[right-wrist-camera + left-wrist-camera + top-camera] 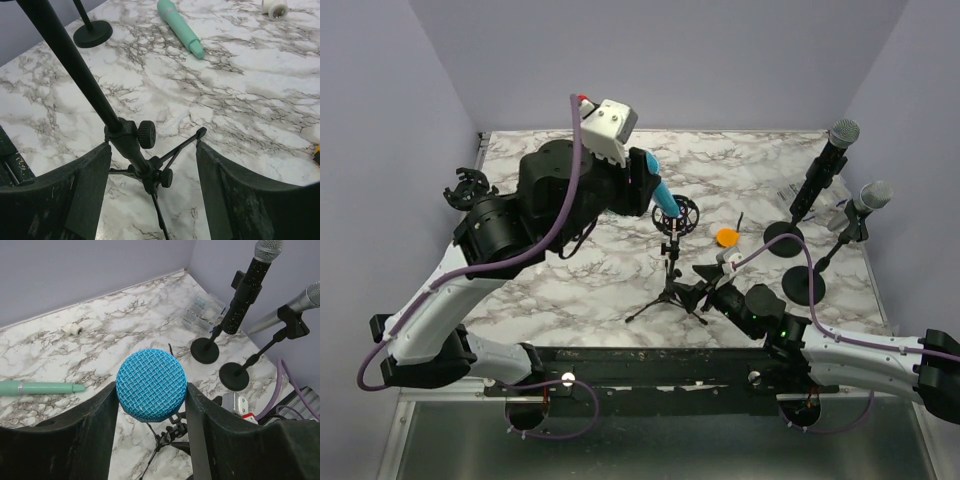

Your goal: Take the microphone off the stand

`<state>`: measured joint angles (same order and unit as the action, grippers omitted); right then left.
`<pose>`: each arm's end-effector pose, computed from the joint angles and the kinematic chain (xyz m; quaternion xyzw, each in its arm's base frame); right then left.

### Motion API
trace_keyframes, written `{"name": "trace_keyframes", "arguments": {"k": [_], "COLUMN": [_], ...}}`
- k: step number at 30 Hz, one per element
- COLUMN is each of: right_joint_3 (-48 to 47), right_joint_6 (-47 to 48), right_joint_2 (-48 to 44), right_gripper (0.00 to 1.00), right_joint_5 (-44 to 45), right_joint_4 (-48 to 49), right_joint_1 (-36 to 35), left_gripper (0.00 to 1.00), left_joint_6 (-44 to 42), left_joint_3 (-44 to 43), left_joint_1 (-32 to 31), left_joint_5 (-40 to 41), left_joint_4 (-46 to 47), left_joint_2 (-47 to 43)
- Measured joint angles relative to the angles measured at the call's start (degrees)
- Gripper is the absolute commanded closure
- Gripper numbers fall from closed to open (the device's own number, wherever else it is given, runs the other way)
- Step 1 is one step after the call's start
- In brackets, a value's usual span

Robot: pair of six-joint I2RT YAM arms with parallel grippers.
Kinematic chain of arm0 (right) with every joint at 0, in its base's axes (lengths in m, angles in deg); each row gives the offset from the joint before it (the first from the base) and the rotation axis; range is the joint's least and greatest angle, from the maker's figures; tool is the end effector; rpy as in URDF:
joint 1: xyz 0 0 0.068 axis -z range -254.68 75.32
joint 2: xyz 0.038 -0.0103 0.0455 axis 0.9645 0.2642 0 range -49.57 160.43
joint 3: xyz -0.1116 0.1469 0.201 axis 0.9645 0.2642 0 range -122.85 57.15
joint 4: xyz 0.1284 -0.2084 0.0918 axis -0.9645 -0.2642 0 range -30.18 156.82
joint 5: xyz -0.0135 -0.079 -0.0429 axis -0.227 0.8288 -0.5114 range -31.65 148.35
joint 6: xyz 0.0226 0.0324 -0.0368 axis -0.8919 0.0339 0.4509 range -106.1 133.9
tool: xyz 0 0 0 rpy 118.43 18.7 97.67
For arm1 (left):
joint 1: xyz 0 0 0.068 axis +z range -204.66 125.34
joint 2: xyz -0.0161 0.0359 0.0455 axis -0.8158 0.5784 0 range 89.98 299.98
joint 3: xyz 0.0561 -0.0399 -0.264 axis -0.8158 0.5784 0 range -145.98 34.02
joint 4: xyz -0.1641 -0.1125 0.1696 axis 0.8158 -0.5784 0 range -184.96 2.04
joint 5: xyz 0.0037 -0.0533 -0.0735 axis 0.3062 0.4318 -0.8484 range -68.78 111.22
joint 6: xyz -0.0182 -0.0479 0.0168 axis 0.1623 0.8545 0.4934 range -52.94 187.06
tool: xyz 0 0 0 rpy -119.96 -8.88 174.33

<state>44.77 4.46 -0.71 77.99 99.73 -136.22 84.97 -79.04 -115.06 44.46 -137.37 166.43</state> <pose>0.0993 0.1581 0.2082 -0.2104 0.6965 0.2905 0.6215 0.1224 -0.1870 0.5407 0.1602 0.7590 -0.2637 0.5733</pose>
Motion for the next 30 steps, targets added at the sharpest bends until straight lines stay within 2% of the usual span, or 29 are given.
{"name": "trace_keyframes", "arguments": {"k": [5,12,20,23,25,27,30], "right_joint_3": [0.0,0.0,0.0,0.0,0.0,0.0,0.0], "right_joint_6": [0.0,0.0,0.0,0.0,0.0,0.0,0.0], "right_joint_2": [0.3,0.6,0.6,0.7,0.9,1.2,1.6], "right_gripper": [0.29,0.29,0.29,0.29,0.29,0.29,0.29], "right_joint_5": [0.0,0.0,0.0,0.0,0.0,0.0,0.0], "right_joint_4": [0.0,0.0,0.0,0.0,0.0,0.0,0.0], "right_joint_1": [0.0,0.0,0.0,0.0,0.0,0.0,0.0], "left_gripper": [1.0,1.0,1.0,1.0,1.0,1.0,1.0], "left_joint_6": [-1.0,-1.9,-4.6,-3.5,-0.7,2.7,6.5], "left_joint_3": [0.8,12.1,26.7,30.5,32.5,36.1,40.2], "left_joint_1": [-0.1,-0.1,0.2,4.4,10.3,19.0,27.7], "left_joint_5": [0.4,3.8,21.0,23.1,20.2,13.9,4.6], "left_joint_4": [1.1,7.6,14.9,14.4,13.2,12.6,12.4], "left_joint_2": [-4.6,-16.5,-27.9,-27.7,-26.6,-25.2,-22.5]}}
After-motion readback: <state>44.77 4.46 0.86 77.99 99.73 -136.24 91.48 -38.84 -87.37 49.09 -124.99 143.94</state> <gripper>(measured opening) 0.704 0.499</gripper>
